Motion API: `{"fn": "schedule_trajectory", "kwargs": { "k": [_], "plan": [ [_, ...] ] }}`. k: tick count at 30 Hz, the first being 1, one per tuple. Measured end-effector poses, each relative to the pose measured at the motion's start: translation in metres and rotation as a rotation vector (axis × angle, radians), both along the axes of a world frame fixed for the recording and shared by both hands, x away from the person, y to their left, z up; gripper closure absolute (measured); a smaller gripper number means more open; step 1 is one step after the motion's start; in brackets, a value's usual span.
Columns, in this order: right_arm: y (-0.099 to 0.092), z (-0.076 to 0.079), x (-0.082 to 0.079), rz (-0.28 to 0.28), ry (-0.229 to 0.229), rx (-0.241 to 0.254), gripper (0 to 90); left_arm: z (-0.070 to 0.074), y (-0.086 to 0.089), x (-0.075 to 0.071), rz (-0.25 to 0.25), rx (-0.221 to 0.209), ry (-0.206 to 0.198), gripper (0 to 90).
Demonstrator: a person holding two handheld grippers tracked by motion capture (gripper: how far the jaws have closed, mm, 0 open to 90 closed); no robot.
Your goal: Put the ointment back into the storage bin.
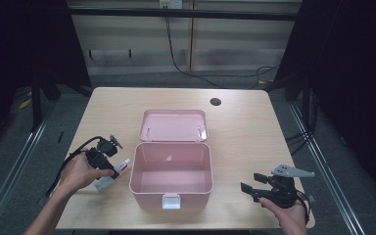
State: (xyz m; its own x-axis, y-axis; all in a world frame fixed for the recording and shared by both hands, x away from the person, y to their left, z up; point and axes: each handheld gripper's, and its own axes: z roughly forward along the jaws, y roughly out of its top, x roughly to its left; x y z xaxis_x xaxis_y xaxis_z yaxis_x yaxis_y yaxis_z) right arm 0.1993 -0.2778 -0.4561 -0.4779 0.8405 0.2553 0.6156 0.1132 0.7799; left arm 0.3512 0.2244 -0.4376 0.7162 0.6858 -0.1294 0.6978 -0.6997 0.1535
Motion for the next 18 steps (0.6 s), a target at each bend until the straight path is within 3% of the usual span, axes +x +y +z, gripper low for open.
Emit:
{"fn": "schedule_trajectory", "kwargs": {
  "k": [6, 9, 18],
  "plan": [
    [0.0, 0.0, 0.0, -0.004, 0.0, -0.002, 29.1, 0.014, 0.005, -0.006, -0.018, -0.031, -0.01, 70.1],
    [0.0, 0.0, 0.0, -0.007, -0.002, -0.001, 29.0, 0.024, 0.006, -0.011, -0.038, -0.067, -0.036, 70.1],
    [0.0, 0.0, -0.001, -0.005, -0.002, 0.001, 29.0, 0.032, 0.013, -0.015, -0.039, -0.111, -0.056, 70.1]
  ]
}}
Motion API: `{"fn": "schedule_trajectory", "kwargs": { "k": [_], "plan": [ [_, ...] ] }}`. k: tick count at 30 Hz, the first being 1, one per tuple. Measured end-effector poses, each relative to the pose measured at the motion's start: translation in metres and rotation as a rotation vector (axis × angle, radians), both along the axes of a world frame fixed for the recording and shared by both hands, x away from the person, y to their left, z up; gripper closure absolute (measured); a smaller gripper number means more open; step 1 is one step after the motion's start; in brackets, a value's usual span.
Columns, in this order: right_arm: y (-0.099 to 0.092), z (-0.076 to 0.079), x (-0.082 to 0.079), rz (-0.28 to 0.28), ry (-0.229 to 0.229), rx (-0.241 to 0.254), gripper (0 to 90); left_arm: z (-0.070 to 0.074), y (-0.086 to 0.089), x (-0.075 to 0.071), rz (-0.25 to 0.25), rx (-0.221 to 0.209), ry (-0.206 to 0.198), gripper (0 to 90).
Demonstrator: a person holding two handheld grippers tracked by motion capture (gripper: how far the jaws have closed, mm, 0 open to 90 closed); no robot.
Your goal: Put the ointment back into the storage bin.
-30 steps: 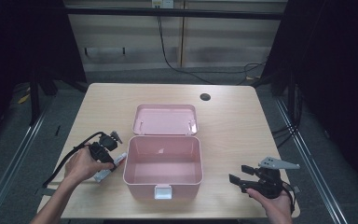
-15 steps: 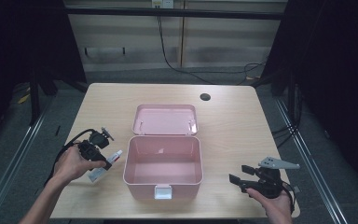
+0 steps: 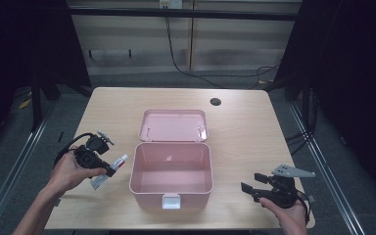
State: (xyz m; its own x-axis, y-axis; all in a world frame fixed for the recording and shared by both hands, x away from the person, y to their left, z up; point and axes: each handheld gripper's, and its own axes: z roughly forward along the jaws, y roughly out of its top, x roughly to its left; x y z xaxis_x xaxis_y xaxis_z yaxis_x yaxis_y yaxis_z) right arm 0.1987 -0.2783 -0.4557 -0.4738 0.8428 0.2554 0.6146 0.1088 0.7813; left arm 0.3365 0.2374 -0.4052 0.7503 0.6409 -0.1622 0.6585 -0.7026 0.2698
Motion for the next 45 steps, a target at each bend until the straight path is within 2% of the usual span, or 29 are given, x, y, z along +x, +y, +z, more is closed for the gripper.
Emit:
{"fn": "schedule_trajectory", "kwargs": {
  "k": [3, 6, 8, 9, 14, 20, 22, 26, 27, 30, 31, 36, 42, 45],
  "plan": [
    [0.0, 0.0, 0.0, -0.001, 0.001, -0.002, 28.9, 0.004, 0.003, -0.002, -0.009, -0.029, 0.009, 70.1],
    [0.0, 0.0, 0.0, 0.001, 0.003, 0.001, 27.8, 0.008, 0.005, -0.002, 0.001, -0.033, 0.001, 70.1],
    [0.0, 0.0, 0.0, 0.002, 0.004, 0.001, 27.0, 0.009, 0.006, -0.002, -0.009, -0.037, -0.004, 70.1],
    [0.0, 0.0, 0.001, -0.001, 0.006, 0.003, 25.9, 0.013, 0.008, -0.004, -0.011, -0.056, -0.009, 70.1],
    [-0.001, 0.0, 0.0, -0.005, 0.004, 0.001, 24.6, 0.019, 0.011, -0.007, -0.022, -0.074, -0.022, 70.2],
    [-0.001, -0.001, 0.001, -0.01, 0.016, 0.008, 20.7, 0.028, 0.016, -0.009, -0.031, -0.127, -0.04, 70.2],
    [-0.001, -0.001, 0.001, -0.012, 0.016, 0.011, 20.7, 0.032, 0.018, -0.008, -0.045, -0.125, -0.046, 70.2],
    [-0.001, -0.001, 0.001, -0.009, 0.017, 0.014, 20.5, 0.036, 0.018, -0.009, -0.036, -0.142, -0.051, 70.2],
    [-0.001, -0.001, 0.001, -0.008, 0.017, 0.014, 20.4, 0.038, 0.017, -0.01, -0.047, -0.13, -0.053, 70.2],
    [-0.001, -0.001, 0.001, -0.006, 0.017, 0.02, 19.5, 0.04, 0.016, -0.008, -0.046, -0.129, -0.053, 70.1],
    [0.0, 0.0, 0.001, -0.004, 0.019, 0.017, 19.2, 0.044, 0.016, -0.009, -0.05, -0.128, -0.067, 70.2],
    [-0.001, 0.0, 0.002, -0.003, 0.02, 0.021, 18.0, 0.053, 0.014, -0.009, -0.071, -0.144, -0.071, 70.2],
    [0.001, 0.0, 0.002, -0.004, 0.019, 0.001, 15.9, 0.063, 0.011, -0.011, -0.074, -0.153, -0.08, 70.1],
    [0.001, 0.0, 0.002, 0.002, 0.021, -0.004, 15.7, 0.071, 0.008, -0.012, -0.096, -0.163, -0.091, 70.1]
  ]
}}
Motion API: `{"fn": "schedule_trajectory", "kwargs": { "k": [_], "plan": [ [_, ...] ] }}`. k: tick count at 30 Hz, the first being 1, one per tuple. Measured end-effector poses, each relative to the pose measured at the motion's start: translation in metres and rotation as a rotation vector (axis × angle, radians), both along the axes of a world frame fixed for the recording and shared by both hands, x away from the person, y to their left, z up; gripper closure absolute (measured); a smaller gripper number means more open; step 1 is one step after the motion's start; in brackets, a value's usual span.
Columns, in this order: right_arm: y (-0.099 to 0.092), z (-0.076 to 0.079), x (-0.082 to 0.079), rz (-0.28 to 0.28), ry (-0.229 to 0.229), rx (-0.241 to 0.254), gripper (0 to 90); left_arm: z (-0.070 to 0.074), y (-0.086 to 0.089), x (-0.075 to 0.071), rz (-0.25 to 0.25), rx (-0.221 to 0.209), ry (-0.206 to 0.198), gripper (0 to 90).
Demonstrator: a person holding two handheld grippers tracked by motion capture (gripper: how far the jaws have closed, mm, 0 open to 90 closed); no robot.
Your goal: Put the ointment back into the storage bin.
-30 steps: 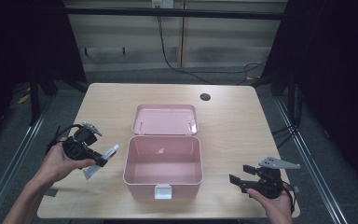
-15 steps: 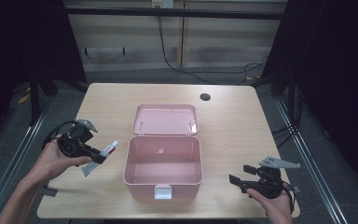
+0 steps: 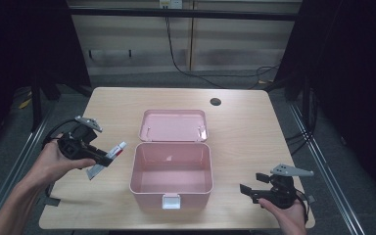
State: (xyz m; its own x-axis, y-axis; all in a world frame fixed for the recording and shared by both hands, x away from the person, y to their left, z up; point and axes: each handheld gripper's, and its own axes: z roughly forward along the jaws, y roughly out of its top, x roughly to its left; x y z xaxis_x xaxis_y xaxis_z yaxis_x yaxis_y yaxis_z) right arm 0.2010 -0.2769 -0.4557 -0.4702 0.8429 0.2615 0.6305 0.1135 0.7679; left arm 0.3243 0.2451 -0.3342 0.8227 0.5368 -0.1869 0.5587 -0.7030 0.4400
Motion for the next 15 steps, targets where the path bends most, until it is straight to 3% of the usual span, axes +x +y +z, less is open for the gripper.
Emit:
{"fn": "schedule_trajectory", "kwargs": {
  "k": [5, 10, 15],
  "plan": [
    [-0.001, 0.0, 0.0, -0.002, 0.002, 0.004, 15.6, 0.008, -0.008, -0.002, -0.033, -0.006, -0.003, 70.1],
    [0.0, 0.0, 0.0, -0.003, 0.006, 0.006, 15.6, 0.014, -0.017, -0.004, -0.072, 0.023, -0.007, 70.1],
    [-0.001, 0.0, 0.0, -0.006, 0.009, 0.008, 15.6, 0.022, -0.027, -0.005, -0.09, 0.024, -0.001, 70.1]
  ]
}}
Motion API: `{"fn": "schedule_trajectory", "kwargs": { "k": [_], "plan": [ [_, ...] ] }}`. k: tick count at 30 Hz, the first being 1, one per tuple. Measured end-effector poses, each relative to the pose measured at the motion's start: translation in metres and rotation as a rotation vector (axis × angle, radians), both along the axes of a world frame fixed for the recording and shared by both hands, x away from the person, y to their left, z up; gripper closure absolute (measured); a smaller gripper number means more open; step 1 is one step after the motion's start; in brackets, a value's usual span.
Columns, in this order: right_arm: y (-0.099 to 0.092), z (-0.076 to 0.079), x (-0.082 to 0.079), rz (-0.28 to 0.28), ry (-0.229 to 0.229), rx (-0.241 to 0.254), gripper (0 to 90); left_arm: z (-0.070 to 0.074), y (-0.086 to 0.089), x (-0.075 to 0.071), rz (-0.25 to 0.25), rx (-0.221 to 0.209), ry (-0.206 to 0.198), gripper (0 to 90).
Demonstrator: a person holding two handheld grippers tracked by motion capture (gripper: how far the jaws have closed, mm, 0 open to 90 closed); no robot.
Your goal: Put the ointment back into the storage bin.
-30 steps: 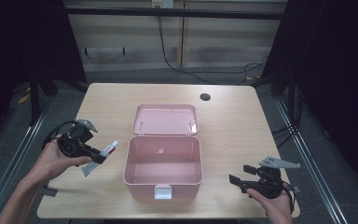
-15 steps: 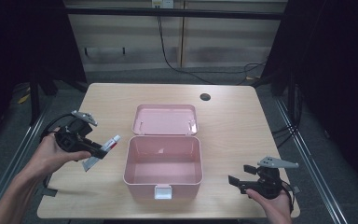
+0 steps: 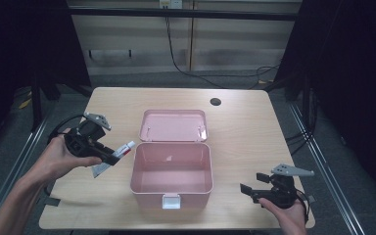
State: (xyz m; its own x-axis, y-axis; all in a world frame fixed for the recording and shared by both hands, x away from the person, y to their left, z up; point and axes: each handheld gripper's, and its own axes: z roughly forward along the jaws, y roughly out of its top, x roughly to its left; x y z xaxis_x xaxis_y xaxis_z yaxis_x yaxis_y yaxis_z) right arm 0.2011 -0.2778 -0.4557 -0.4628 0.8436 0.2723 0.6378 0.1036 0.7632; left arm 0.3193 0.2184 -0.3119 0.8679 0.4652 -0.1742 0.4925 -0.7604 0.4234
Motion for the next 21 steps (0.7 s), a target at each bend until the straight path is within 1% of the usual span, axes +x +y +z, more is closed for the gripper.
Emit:
{"fn": "schedule_trajectory", "kwargs": {
  "k": [1, 2, 4, 5, 6, 7, 8, 9, 11, 12, 13, 15, 16, 18, 19, 20, 21],
  "plan": [
    [0.0, 0.0, 0.0, 0.002, -0.002, -0.001, 15.6, 0.001, -0.004, 0.0, -0.002, 0.0, 0.0, 70.1],
    [0.0, 0.0, 0.0, 0.001, 0.001, -0.001, 15.6, 0.002, -0.008, 0.0, -0.015, 0.019, 0.0, 70.2],
    [0.0, 0.0, 0.0, 0.002, -0.002, 0.0, 15.7, 0.003, -0.011, 0.0, -0.009, 0.019, 0.0, 70.2],
    [0.0, 0.0, 0.0, 0.0, 0.001, 0.0, 15.6, 0.005, -0.013, 0.002, -0.033, 0.033, -0.006, 70.2],
    [0.0, 0.0, 0.0, 0.001, 0.0, 0.002, 15.6, 0.005, -0.017, 0.003, -0.03, 0.025, -0.002, 70.3],
    [0.0, 0.0, 0.0, 0.001, -0.001, 0.001, 15.6, 0.005, -0.02, 0.003, -0.031, 0.022, 0.012, 70.2],
    [0.0, 0.0, 0.0, 0.001, -0.001, 0.001, 15.6, 0.005, -0.02, 0.003, -0.031, 0.022, 0.012, 70.2],
    [0.0, 0.0, 0.0, 0.001, -0.003, -0.001, 15.6, 0.006, -0.023, 0.003, -0.032, 0.032, 0.004, 70.2],
    [0.0, 0.0, 0.0, -0.002, 0.005, -0.002, 15.6, 0.006, -0.029, 0.003, -0.046, 0.048, -0.001, 70.2],
    [0.0, 0.0, 0.0, -0.001, 0.002, -0.003, 15.6, 0.006, -0.031, 0.002, -0.039, 0.047, 0.0, 70.2],
    [0.0, 0.0, 0.0, 0.002, 0.0, -0.002, 15.6, 0.006, -0.034, 0.003, -0.061, 0.062, 0.006, 70.3],
    [0.0, 0.0, 0.0, 0.001, 0.002, 0.0, 15.6, 0.007, -0.037, 0.002, -0.056, 0.053, 0.006, 70.2],
    [0.0, 0.0, 0.0, 0.005, 0.001, 0.004, 15.6, 0.007, -0.041, 0.002, -0.093, 0.046, 0.021, 70.2],
    [0.0, 0.0, 0.0, 0.005, 0.0, 0.005, 15.6, 0.008, -0.044, 0.001, -0.087, 0.05, 0.017, 70.2],
    [0.0, 0.0, 0.0, 0.003, 0.003, 0.005, 15.4, 0.008, -0.049, 0.001, -0.105, 0.066, 0.017, 70.2],
    [0.0, 0.0, 0.0, 0.003, 0.003, 0.005, 15.4, 0.008, -0.049, 0.001, -0.105, 0.066, 0.017, 70.2],
    [0.0, 0.0, 0.0, 0.001, 0.002, 0.003, 15.1, 0.01, -0.056, 0.001, -0.107, 0.075, 0.013, 70.2]
  ]
}}
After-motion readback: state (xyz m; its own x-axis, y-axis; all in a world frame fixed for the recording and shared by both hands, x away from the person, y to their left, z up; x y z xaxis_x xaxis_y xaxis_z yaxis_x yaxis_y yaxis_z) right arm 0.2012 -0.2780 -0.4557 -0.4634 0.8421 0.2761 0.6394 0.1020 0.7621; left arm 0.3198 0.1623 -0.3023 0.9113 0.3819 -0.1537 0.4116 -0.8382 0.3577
